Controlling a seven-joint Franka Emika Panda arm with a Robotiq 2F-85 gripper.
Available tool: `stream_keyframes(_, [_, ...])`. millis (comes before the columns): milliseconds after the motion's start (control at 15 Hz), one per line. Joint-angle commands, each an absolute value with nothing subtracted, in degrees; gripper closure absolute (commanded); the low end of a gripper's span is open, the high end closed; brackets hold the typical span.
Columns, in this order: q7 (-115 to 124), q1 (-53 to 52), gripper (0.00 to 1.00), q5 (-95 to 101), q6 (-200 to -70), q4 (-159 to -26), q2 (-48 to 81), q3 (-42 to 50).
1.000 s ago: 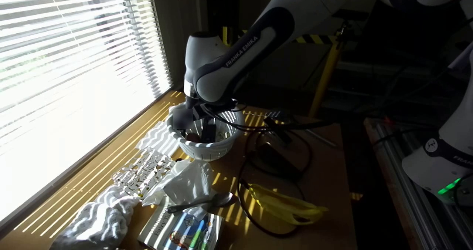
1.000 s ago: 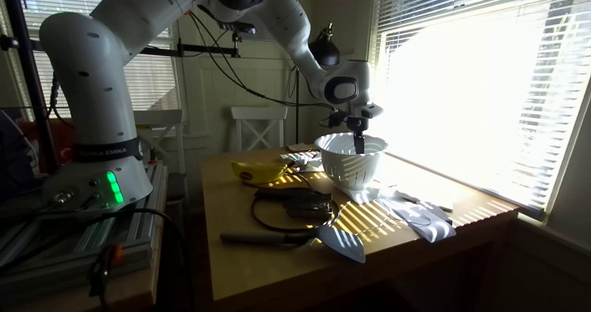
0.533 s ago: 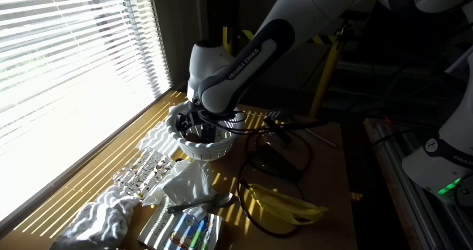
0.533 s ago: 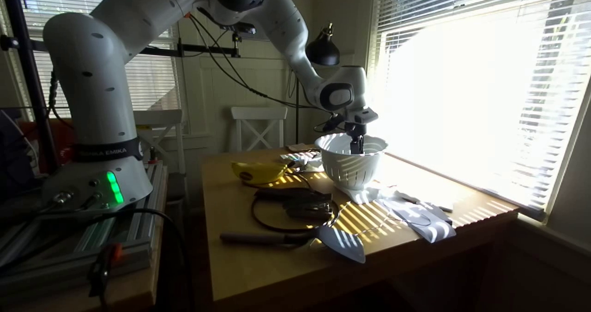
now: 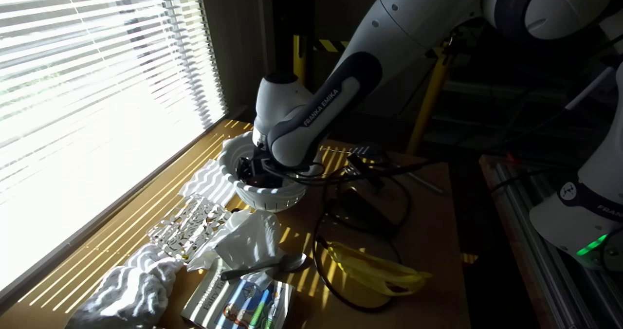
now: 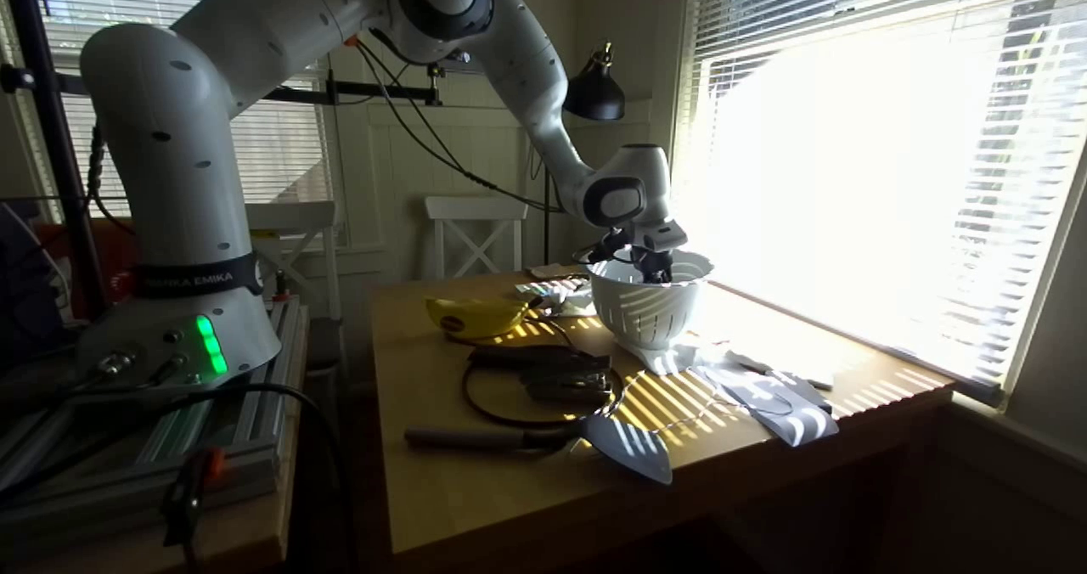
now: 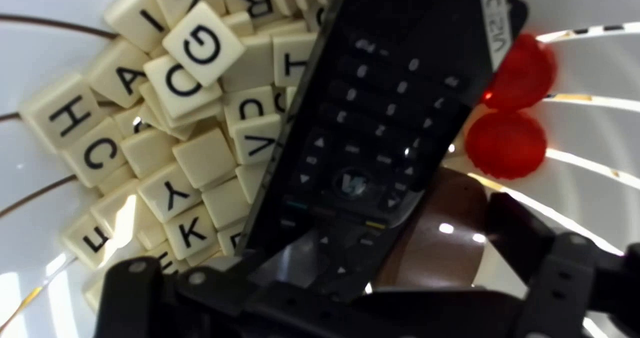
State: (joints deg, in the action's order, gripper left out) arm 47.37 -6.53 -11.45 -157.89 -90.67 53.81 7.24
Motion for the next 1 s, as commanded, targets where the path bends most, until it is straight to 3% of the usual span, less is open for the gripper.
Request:
stream_keyframes(0, [50.8, -8.1, 0.08, -12.3, -159.9, -89.5, 55.7, 9.0])
stream_keyframes(67, [51.8, -8.8, 0.30, -11.9, -159.7, -89.6, 55.6, 9.8])
stream_keyframes(200, [53.6, -10.4, 0.36, -10.7, -159.0, -89.6, 55.5, 11.8])
stream_keyframes(733, [53.8, -14.0, 0.94, -6.1, -155.3, -88.4, 55.9, 15.7])
stream_keyframes(933, [53.7, -14.4, 1.00, -5.5, -154.8, -88.4, 55.6, 15.9])
